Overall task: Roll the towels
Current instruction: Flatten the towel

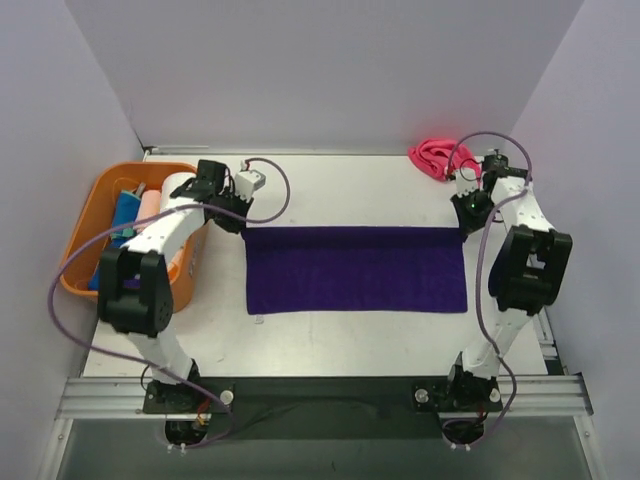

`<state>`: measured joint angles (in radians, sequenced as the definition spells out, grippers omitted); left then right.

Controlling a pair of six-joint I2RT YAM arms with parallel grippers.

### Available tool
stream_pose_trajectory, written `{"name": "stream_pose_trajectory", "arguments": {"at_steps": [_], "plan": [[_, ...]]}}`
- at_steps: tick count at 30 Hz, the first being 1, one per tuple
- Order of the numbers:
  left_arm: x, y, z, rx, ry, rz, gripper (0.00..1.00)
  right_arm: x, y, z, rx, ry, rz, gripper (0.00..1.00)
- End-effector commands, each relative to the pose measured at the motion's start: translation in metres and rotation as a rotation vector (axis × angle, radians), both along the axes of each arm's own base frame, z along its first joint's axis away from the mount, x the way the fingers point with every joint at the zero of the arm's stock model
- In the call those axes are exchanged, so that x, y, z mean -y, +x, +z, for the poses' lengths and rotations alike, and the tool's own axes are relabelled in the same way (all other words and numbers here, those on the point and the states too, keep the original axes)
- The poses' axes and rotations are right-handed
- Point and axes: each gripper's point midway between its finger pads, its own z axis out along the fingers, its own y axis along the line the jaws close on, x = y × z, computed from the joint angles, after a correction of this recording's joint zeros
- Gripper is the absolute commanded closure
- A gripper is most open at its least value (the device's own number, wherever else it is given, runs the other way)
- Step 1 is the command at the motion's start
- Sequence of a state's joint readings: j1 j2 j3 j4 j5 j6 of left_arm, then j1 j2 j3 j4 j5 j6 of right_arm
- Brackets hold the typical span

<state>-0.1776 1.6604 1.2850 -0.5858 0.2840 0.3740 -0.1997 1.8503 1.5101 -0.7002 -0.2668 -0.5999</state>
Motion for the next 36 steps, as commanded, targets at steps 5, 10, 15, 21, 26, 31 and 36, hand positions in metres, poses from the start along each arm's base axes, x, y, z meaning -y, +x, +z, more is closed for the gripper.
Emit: {"name": "stream_pose_trajectory", "arguments": {"at_steps": [5,10,15,21,26,31,36], "plan": [[-0.008,0.090,-0.018,0.063,0.060,0.150,1.00,0.033,0.074,-0.023,0.066,-0.138,-0.101,1.00],[-0.006,0.115,-0.043,0.057,0.083,0.163,1.00,0.040,0.107,-0.037,0.104,-0.180,-0.151,1.00],[-0.005,0.137,-0.051,0.085,0.096,0.167,1.00,0.041,0.125,-0.047,0.119,-0.217,-0.173,0.87],[0.003,0.138,-0.035,0.088,0.061,0.131,0.48,0.046,0.120,-0.024,0.142,-0.273,-0.161,0.48],[0.014,0.090,0.022,0.085,-0.024,0.045,0.36,0.035,0.069,0.025,0.110,-0.204,-0.085,0.48],[0.024,-0.001,0.021,-0.055,-0.066,-0.147,0.51,-0.005,-0.018,0.022,-0.089,-0.029,0.005,0.63],[0.014,-0.091,-0.021,-0.232,-0.019,-0.240,0.76,-0.038,-0.112,-0.013,-0.342,0.081,0.015,0.88]]}}
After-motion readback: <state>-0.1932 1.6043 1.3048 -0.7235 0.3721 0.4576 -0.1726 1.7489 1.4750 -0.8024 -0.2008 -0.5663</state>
